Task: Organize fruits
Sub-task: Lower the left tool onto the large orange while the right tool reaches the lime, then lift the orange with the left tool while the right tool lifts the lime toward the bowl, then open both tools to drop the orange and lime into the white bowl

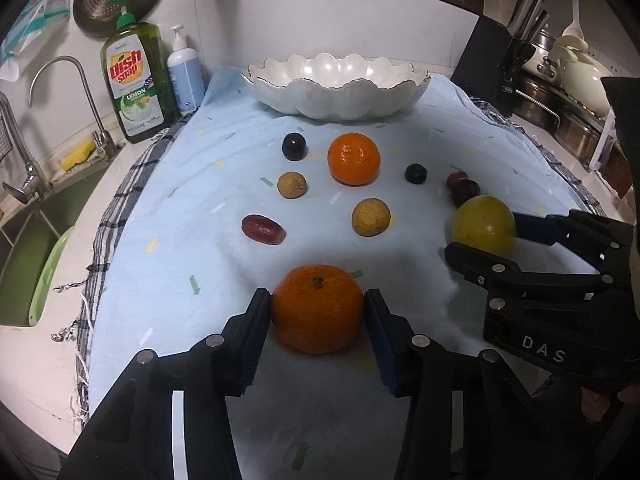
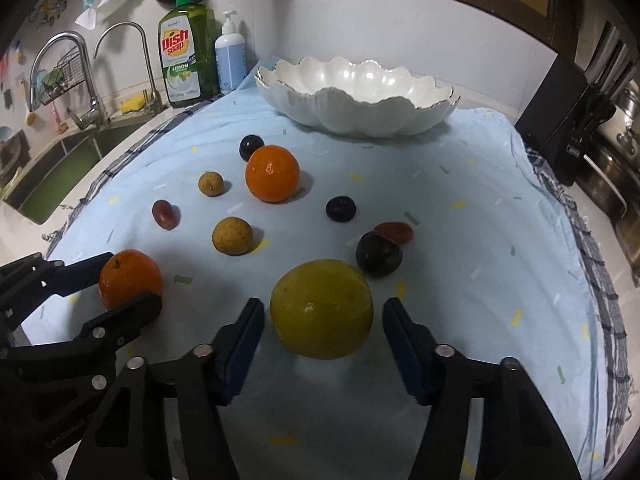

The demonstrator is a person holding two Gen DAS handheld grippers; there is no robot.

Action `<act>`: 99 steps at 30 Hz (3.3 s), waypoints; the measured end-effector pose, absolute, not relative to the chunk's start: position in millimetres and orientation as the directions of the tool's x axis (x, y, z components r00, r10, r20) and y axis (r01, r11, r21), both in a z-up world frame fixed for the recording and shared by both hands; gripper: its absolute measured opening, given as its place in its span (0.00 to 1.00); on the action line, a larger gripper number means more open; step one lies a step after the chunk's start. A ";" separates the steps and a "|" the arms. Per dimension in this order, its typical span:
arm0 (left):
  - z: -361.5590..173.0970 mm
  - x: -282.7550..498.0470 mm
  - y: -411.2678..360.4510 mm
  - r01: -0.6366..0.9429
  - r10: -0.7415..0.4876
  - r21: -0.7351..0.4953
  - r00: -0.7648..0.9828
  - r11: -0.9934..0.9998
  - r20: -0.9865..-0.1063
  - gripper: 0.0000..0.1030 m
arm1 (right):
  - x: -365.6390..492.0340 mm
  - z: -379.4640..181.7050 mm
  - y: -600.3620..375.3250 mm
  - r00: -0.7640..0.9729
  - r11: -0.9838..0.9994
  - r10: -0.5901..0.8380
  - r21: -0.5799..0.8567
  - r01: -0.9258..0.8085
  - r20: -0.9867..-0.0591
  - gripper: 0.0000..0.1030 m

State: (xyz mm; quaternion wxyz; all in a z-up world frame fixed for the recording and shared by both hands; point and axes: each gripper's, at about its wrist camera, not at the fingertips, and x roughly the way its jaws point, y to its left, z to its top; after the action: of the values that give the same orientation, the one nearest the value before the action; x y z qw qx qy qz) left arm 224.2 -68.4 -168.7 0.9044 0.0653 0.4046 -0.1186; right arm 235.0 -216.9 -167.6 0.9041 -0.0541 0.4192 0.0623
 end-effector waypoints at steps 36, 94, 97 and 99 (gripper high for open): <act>-43.4 298.2 -90.1 0.246 -0.184 0.054 0.840 0.968 -0.511 0.45 | 303.7 -55.6 -252.6 0.779 0.978 0.175 0.016 -0.208 -0.602 0.47; -118.3 582.1 -129.6 0.292 -0.150 0.036 0.590 0.956 -0.794 0.51 | 569.9 -133.1 -279.4 0.538 0.981 0.108 0.001 -0.195 -0.836 0.48; -113.0 579.3 -128.2 0.274 -0.127 0.064 0.626 0.960 -0.770 0.69 | 569.2 -130.2 -280.0 0.561 0.982 0.095 -0.014 -0.187 -0.822 0.58; -107.9 577.7 -126.8 0.260 -0.106 0.087 0.646 0.962 -0.756 0.73 | 567.7 -126.1 -280.9 0.578 0.984 0.085 -0.022 -0.176 -0.812 0.66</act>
State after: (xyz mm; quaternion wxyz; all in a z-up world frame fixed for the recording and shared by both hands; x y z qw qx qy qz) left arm 577.7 -126.8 -107.9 0.9023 0.0938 0.4083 -0.1014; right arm 567.7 -280.9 -126.1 0.8867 -0.0502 0.4536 0.0736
